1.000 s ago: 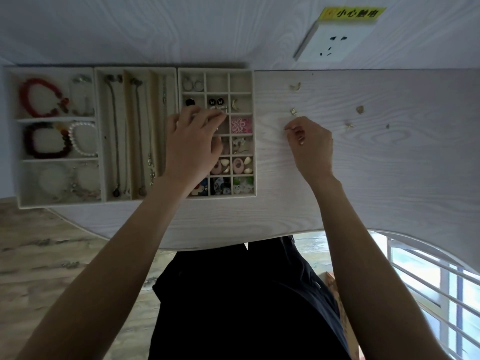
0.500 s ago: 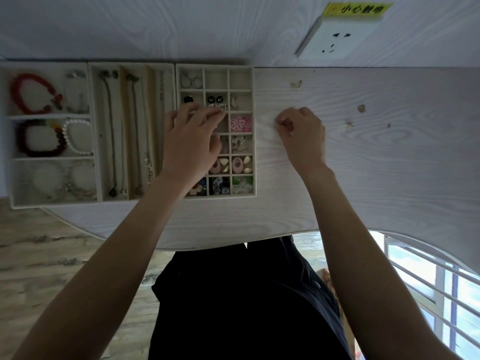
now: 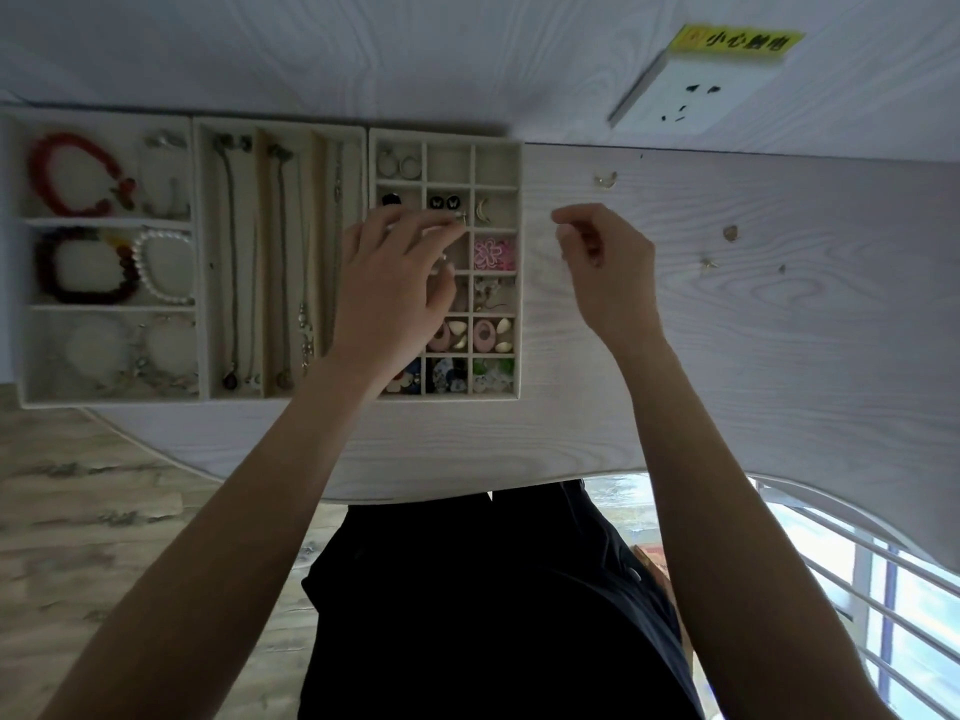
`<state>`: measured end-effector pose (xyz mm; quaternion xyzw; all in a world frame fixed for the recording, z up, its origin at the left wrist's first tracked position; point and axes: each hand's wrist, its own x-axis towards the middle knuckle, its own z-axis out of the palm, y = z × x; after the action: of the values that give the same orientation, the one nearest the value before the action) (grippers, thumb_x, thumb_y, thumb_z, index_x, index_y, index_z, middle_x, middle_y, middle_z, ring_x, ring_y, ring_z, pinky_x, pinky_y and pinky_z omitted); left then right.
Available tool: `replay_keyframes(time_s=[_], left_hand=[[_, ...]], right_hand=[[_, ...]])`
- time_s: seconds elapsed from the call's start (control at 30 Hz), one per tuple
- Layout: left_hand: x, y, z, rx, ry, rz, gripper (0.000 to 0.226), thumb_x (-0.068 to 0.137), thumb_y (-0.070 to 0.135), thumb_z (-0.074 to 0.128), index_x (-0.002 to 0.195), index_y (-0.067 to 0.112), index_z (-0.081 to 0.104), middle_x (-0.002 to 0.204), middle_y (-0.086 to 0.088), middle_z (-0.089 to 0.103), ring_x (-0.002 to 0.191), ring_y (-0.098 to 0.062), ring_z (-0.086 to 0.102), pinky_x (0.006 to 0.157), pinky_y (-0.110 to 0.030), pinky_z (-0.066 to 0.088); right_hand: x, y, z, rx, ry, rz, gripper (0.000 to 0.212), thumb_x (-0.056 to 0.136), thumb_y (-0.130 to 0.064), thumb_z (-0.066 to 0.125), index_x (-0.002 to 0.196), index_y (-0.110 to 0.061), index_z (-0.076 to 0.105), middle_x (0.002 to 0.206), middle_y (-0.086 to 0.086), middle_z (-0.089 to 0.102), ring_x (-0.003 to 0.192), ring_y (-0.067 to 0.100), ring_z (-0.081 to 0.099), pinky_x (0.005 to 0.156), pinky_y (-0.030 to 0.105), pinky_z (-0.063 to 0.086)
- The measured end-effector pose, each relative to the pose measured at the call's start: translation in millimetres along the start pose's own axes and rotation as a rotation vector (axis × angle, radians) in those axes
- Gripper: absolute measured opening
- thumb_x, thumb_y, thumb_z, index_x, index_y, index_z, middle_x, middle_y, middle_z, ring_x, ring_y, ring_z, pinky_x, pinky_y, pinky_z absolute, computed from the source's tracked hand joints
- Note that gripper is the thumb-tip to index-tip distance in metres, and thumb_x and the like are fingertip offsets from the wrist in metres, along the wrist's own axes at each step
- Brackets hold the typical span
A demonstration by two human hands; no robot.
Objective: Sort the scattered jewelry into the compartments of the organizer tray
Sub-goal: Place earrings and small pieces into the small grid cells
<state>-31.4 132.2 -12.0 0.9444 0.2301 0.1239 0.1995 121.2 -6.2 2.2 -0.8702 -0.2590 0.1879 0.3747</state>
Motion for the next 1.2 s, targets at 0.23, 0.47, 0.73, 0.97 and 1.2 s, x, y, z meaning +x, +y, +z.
replay_keyframes(time_s=[0.23, 0.47, 0.73, 0.97, 1.2], left_hand=[[0, -18, -14, -0.006, 0.104, -0.133, 0.029, 0.091, 0.021, 0.055, 0.118, 0.014, 0.063, 0.115, -0.003, 0.064, 0.11, -0.025, 0.054, 0.1, -0.024, 0.028], [3, -37, -20, 0.011, 0.038, -0.26, 0.03, 0.091, 0.022, 0.058, 0.12, 0.015, 0.061, 0.12, -0.005, 0.061, 0.115, -0.028, 0.047, 0.096, -0.034, 0.036], [-4, -40, -15, 0.019, 0.037, -0.272, 0.034, 0.092, 0.025, 0.058, 0.124, 0.013, 0.06, 0.119, -0.008, 0.062, 0.111, -0.031, 0.052, 0.095, -0.036, 0.038], [0, -45, -16, 0.012, 0.015, -0.259, 0.035, 0.09, 0.025, 0.06, 0.123, 0.014, 0.061, 0.117, -0.006, 0.063, 0.111, -0.031, 0.052, 0.094, -0.036, 0.039], [-1, -45, -15, -0.007, 0.014, -0.269, 0.036, 0.091, 0.026, 0.058, 0.125, 0.015, 0.06, 0.119, -0.006, 0.063, 0.113, -0.03, 0.051, 0.096, -0.036, 0.037]], right_hand=[[24, -31, 19, 0.1, -0.142, -0.041, 0.011, 0.093, -0.009, 0.053, 0.097, -0.016, 0.06, 0.082, -0.013, 0.061, 0.071, -0.005, 0.056, 0.07, 0.011, 0.046], [48, -47, 30, 0.057, -0.182, -0.086, 0.02, 0.086, -0.008, 0.048, 0.091, -0.011, 0.067, 0.092, 0.004, 0.065, 0.064, -0.006, 0.047, 0.063, 0.008, 0.035], [57, -50, 33, -0.041, -0.155, -0.26, 0.016, 0.079, -0.007, 0.057, 0.086, -0.006, 0.071, 0.085, 0.006, 0.061, 0.072, 0.012, 0.056, 0.067, 0.011, 0.042], [68, -54, 42, -0.187, -0.174, -0.359, 0.02, 0.08, -0.002, 0.052, 0.087, -0.005, 0.071, 0.091, 0.009, 0.065, 0.073, 0.015, 0.059, 0.069, 0.021, 0.048], [75, -62, 62, -0.457, -0.201, -0.483, 0.018, 0.087, -0.011, 0.051, 0.098, -0.015, 0.065, 0.092, 0.005, 0.07, 0.084, 0.027, 0.062, 0.079, 0.04, 0.049]])
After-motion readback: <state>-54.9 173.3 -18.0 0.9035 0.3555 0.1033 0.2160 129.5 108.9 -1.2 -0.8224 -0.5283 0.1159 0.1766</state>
